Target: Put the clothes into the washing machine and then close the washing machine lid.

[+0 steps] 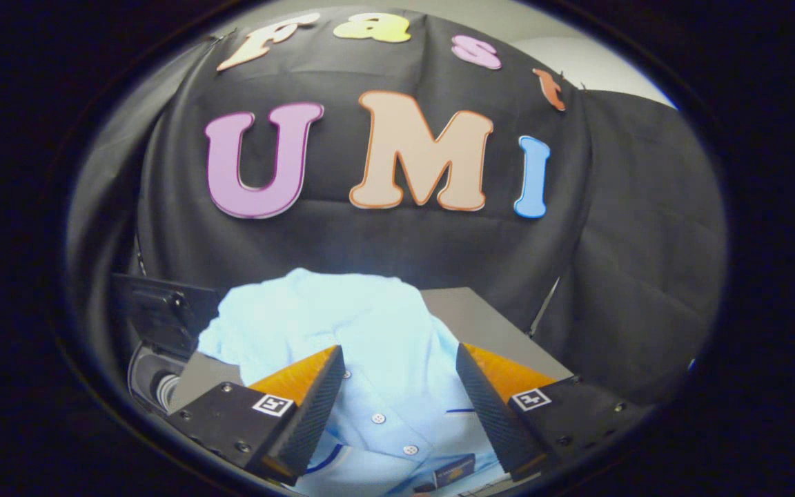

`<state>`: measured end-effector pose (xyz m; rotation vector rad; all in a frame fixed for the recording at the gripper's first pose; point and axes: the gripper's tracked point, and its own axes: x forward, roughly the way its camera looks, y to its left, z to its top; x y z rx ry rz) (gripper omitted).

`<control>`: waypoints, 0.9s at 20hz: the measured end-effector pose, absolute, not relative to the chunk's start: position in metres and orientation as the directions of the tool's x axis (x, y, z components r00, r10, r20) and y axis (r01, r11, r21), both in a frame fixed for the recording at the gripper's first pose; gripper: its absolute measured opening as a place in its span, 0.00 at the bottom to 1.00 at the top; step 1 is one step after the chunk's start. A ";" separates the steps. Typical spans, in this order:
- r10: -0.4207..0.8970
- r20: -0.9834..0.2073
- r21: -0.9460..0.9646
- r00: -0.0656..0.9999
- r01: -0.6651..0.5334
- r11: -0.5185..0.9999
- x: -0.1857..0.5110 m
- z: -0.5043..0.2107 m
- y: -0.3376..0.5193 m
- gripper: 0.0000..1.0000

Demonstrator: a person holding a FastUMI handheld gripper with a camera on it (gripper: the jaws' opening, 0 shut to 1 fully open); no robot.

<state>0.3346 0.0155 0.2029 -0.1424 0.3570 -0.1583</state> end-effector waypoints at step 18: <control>-0.069 -0.334 0.070 0.940 0.098 0.993 0.340 0.190 0.047 0.36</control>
